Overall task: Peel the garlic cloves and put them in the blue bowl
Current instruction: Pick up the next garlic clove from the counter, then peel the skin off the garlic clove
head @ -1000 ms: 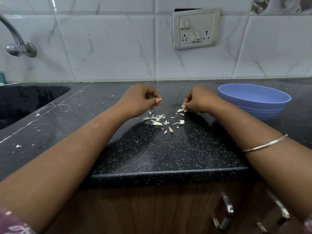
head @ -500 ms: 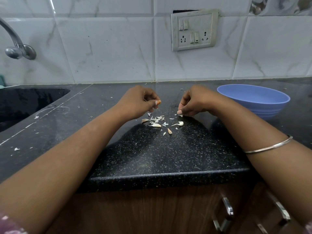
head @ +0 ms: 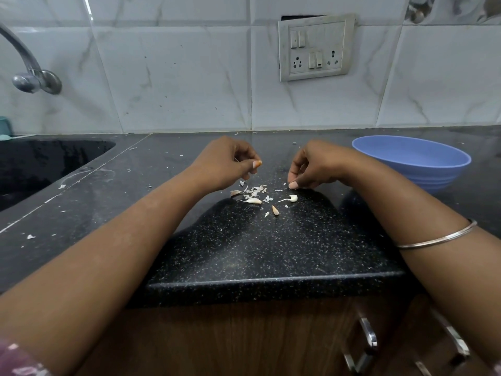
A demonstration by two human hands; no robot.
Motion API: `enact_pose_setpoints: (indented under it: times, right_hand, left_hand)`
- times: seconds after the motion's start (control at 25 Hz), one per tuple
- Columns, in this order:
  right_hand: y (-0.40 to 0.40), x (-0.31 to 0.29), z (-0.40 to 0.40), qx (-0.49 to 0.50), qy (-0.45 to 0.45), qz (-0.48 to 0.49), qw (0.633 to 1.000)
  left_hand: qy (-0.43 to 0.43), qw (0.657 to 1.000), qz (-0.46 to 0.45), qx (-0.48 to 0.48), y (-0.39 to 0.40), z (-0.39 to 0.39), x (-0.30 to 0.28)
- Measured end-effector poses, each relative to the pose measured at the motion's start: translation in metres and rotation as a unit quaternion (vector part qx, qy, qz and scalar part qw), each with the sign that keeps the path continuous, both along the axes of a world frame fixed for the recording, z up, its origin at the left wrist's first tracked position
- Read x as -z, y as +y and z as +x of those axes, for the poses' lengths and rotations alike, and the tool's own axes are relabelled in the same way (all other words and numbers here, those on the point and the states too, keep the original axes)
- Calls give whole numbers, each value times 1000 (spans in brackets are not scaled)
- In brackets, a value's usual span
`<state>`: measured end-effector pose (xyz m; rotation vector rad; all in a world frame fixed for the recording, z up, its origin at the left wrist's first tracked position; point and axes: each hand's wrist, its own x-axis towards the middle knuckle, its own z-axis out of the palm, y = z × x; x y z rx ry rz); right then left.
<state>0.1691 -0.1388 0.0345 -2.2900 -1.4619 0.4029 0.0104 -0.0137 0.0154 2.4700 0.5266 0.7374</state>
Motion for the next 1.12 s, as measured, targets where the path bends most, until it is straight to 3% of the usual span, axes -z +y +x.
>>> enact_pose_setpoints:
  times: [0.32, 0.52, 0.8, 1.12]
  right_hand:
    - [6, 6, -10, -38, -134, -42, 989]
    - [11, 10, -19, -82, -115, 54, 988]
    - [11, 8, -15, -64, 10, 186, 980]
    - [16, 15, -27, -131, -53, 190, 971]
  left_hand:
    - [4, 1000, 0, 3, 0, 0, 0]
    - [0, 1000, -2, -3, 0, 0, 0]
    - [-10, 1000, 3, -7, 3, 2, 0]
    - [-82, 995, 1, -59, 9, 1, -1]
